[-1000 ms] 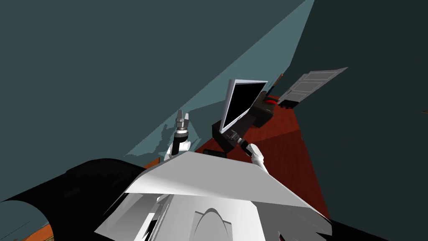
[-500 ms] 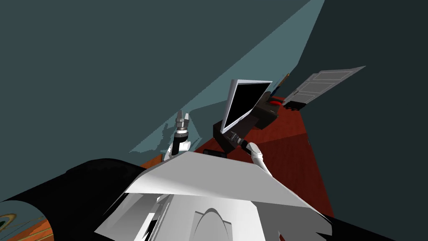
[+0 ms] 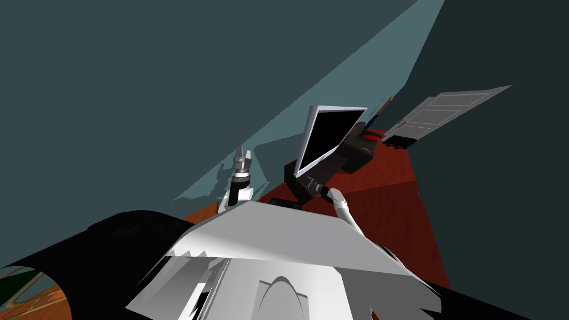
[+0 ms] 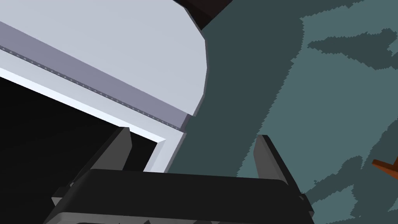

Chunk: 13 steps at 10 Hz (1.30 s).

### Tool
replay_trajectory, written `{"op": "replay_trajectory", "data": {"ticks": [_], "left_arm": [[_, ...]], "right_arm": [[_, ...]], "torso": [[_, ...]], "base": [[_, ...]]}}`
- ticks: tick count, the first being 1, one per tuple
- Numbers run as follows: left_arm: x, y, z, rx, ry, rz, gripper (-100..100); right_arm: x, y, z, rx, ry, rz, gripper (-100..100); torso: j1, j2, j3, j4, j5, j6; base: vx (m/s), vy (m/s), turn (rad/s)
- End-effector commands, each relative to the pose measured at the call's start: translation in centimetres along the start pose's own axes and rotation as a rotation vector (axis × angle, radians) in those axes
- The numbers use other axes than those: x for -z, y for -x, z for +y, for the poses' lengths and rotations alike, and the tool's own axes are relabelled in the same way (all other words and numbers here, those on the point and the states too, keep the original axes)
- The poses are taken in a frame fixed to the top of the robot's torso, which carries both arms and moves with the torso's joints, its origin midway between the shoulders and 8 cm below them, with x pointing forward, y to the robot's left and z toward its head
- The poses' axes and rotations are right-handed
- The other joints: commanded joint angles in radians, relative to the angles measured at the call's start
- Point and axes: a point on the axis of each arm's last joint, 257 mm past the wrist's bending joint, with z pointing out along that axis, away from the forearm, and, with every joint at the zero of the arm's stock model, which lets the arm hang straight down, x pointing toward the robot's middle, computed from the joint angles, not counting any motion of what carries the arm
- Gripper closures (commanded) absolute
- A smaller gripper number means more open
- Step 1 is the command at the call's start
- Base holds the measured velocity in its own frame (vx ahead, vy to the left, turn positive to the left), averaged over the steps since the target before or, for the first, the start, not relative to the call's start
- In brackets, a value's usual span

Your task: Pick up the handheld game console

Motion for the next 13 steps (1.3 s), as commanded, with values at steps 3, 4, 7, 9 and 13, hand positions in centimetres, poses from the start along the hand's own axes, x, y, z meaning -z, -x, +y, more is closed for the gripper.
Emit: {"op": "replay_trajectory", "data": {"ticks": [3,4,7,9,13], "left_arm": [[0.0,0.0,0.0,0.000,0.000,0.000,0],[0.0,0.0,0.0,0.000,0.000,0.000,0],[0.0,0.0,0.0,0.000,0.000,0.000,0],[0.0,0.0,0.0,0.000,0.000,0.000,0],[0.0,0.0,0.0,0.000,0.000,0.000,0]], "right_arm": [[0.2,-2.7,0.7,0.070,0.068,0.080,-100],[0.2,-3.5,0.4,0.102,0.098,0.101,-100],[0.6,-5.7,0.9,0.154,0.158,0.165,-100],[0.9,-6.9,1.6,0.175,0.186,0.203,-100],[1.9,-9.7,1.5,0.242,0.278,0.285,-100]], "torso": [[-0.001,0.000,0.000,0.000,0.000,0.000],[0.000,0.000,0.000,0.000,0.000,0.000],[0.000,-0.001,0.000,0.000,0.000,0.000],[-0.001,0.001,0.000,0.000,0.000,0.000],[0.000,-0.001,0.000,0.000,0.000,0.000]], "base": [[-0.009,-0.014,0.094],[-0.008,-0.019,0.186],[-0.010,-0.016,0.074],[-0.017,-0.020,0.060],[-0.009,-0.017,0.098]]}}
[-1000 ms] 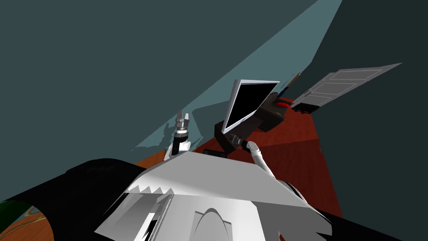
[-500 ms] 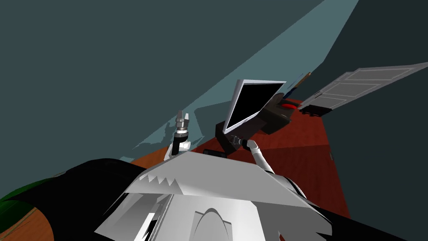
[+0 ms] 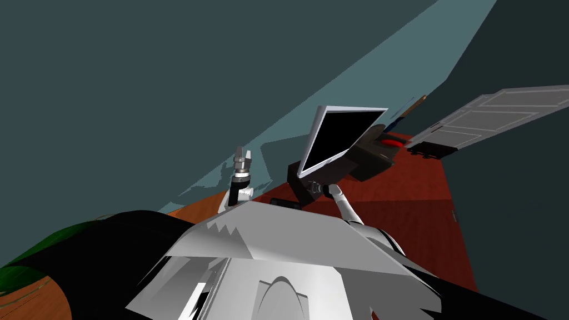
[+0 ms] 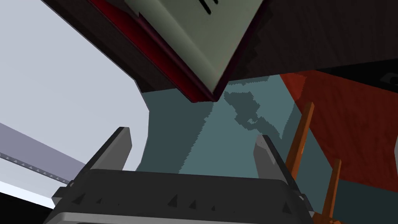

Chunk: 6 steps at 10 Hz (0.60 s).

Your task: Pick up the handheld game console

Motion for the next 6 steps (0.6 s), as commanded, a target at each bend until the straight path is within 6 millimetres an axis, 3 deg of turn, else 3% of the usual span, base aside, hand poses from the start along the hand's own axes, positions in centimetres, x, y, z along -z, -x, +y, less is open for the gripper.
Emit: {"op": "replay_trajectory", "data": {"ticks": [1,6], "left_arm": [[0.0,0.0,0.0,0.000,0.000,0.000,0],[0.0,0.0,0.0,0.000,0.000,0.000,0]], "right_arm": [[0.1,-1.1,0.6,0.027,0.035,0.033,-100],[0.9,-4.0,1.2,0.099,0.133,0.118,-100]], "torso": [[0.000,0.000,0.000,0.000,0.000,0.000],[0.001,0.000,0.000,0.000,0.000,0.001]], "base": [[-0.025,-0.030,0.099],[-0.013,-0.019,0.076]]}}
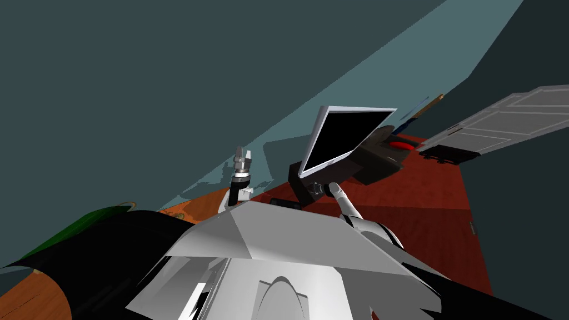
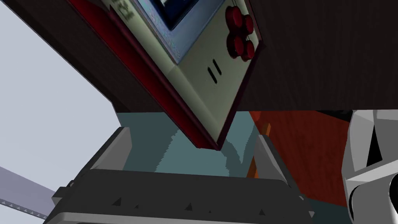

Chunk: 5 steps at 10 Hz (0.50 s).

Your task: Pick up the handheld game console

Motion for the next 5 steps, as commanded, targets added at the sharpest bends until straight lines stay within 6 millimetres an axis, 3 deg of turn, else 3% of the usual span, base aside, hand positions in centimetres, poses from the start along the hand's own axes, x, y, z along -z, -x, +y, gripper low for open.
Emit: {"op": "replay_trajectory", "data": {"ticks": [1,2,4,5], "left_arm": [[0.0,0.0,0.0,0.000,0.000,0.000,0],[0.0,0.0,0.0,0.000,0.000,0.000,0],[0.0,0.0,0.0,0.000,0.000,0.000,0],[0.0,0.0,0.0,0.000,0.000,0.000,0]], "right_arm": [[0.1,-1.1,0.6,0.026,0.037,0.032,-100],[0.7,-1.8,0.0,0.052,0.058,0.051,-100],[0.7,-2.9,1.1,0.068,0.094,0.084,-100],[1.3,-3.6,0.5,0.098,0.115,0.107,-100]], "torso": [[0.000,0.000,0.000,0.000,0.000,0.000],[0.000,0.001,0.000,0.000,0.000,0.000],[-0.001,0.001,0.001,0.000,0.000,0.001],[0.000,0.000,0.000,0.000,0.000,0.001]], "base": [[-0.021,-0.024,0.078],[-0.020,-0.035,0.152],[-0.015,-0.017,0.053],[-0.005,-0.016,0.129]]}}
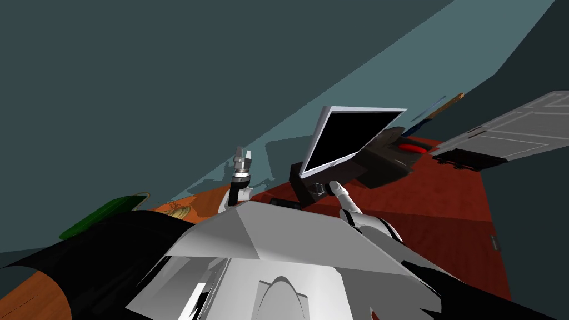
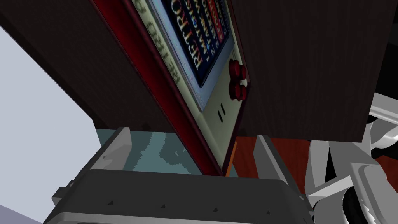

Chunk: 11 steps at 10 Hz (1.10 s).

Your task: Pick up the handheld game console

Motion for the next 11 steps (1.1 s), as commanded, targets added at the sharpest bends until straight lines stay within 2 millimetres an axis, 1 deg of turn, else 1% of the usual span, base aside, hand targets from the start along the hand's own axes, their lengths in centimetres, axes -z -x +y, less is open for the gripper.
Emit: {"op": "replay_trajectory", "data": {"ticks": [1,2,4,5,6,7,8,11], "left_arm": [[0.0,0.0,0.0,0.000,0.000,0.000,0],[0.0,0.0,0.0,0.000,0.000,0.000,0],[0.0,0.0,0.0,0.000,0.000,0.000,0],[0.0,0.0,0.0,0.000,0.000,0.000,0],[0.0,0.0,0.0,0.000,0.000,0.000,0],[0.0,0.0,0.0,0.000,0.000,0.000,0],[0.0,0.0,0.0,0.000,0.000,0.000,0],[0.0,0.0,0.0,0.000,0.000,0.000,0]], "right_arm": [[0.2,-1.1,0.7,0.021,0.040,0.030,-100],[0.7,-1.8,0.6,0.035,0.064,0.045,-100],[0.8,-2.6,1.2,0.054,0.090,0.072,-100],[1.4,-3.5,1.2,0.072,0.119,0.093,-100],[1.5,-3.9,1.5,0.083,0.134,0.109,-100],[2.3,-4.6,1.1,0.103,0.152,0.128,-100],[2.3,-5.1,1.8,0.108,0.174,0.142,-100],[3.7,-6.8,1.9,0.146,0.235,0.189,-100]], "torso": [[0.000,0.000,0.000,0.000,0.000,0.000],[0.000,0.000,0.000,0.000,0.000,0.001],[-0.001,0.001,0.001,0.000,0.000,0.001],[0.000,0.000,0.000,0.000,0.000,0.001],[0.000,0.001,0.000,0.000,0.000,0.000],[0.000,0.001,0.001,0.000,0.000,0.001],[-0.001,0.001,0.000,0.000,0.000,0.000],[0.000,0.001,0.000,0.000,0.000,0.001]], "base": [[-0.010,-0.026,0.086],[-0.024,-0.028,0.116],[-0.012,-0.015,0.047],[-0.017,-0.024,0.088],[-0.023,-0.025,0.078],[-0.015,-0.025,0.135],[-0.010,-0.022,0.064],[-0.018,-0.021,0.076]]}}
